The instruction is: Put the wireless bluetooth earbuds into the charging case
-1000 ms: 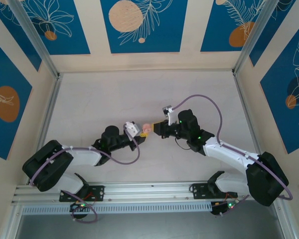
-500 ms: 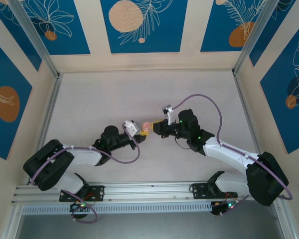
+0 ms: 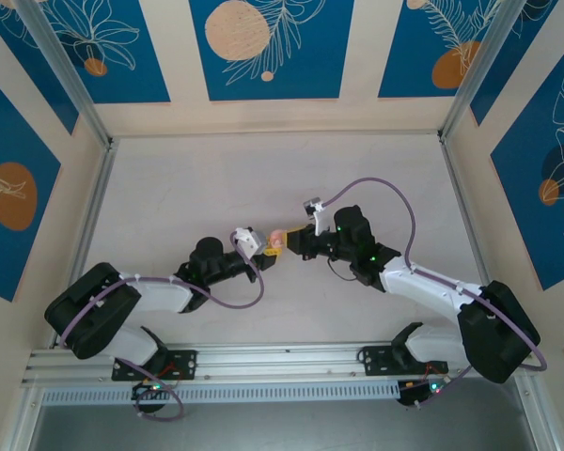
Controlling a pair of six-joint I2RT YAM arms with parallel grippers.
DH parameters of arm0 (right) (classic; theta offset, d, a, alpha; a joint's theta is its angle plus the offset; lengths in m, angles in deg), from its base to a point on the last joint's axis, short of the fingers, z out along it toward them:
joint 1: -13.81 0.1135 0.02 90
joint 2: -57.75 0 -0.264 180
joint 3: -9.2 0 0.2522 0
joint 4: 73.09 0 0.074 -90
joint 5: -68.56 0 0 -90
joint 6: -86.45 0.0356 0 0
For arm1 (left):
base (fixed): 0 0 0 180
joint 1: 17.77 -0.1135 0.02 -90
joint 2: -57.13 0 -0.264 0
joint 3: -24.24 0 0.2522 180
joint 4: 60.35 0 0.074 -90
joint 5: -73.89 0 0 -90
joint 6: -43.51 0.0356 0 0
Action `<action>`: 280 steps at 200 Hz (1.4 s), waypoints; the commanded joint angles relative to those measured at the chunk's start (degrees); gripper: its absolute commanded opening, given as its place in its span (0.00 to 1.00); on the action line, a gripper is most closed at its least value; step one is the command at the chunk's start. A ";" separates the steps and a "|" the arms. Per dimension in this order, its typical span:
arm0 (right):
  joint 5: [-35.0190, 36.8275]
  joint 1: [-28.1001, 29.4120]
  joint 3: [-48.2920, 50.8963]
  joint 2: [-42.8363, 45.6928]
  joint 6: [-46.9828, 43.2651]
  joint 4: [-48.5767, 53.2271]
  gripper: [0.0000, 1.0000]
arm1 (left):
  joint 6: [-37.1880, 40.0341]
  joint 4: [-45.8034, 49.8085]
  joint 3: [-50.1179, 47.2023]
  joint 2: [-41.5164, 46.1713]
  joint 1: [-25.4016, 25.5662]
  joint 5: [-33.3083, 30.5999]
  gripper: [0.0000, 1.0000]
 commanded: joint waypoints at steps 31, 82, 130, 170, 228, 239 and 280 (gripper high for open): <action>-1.97 0.53 -1.71 -0.36 -1.67 -1.42 0.18 | -1.43 -4.93 -0.09 0.63 0.41 0.48 0.09; -3.70 0.60 -0.85 0.17 -1.98 0.06 0.18 | -1.35 -5.74 -0.47 0.92 0.49 0.24 0.09; -3.83 0.61 -0.81 0.29 -2.10 0.70 0.20 | -1.14 -5.93 -0.55 1.13 0.41 0.44 0.09; -3.75 0.53 -0.81 0.16 -2.20 0.97 0.22 | -1.12 -5.84 -0.54 1.42 0.47 0.57 0.09; -3.83 0.53 -1.13 0.18 -2.28 1.14 0.26 | -0.80 -5.73 -0.65 1.41 0.41 0.68 0.09; -3.83 0.54 -1.18 0.28 -2.29 1.25 0.27 | -0.80 -5.52 -0.69 1.43 0.41 0.79 0.09; -3.84 0.47 -1.53 1.42 -2.45 1.92 0.33 | -0.73 -5.33 -0.98 1.68 0.41 0.79 0.09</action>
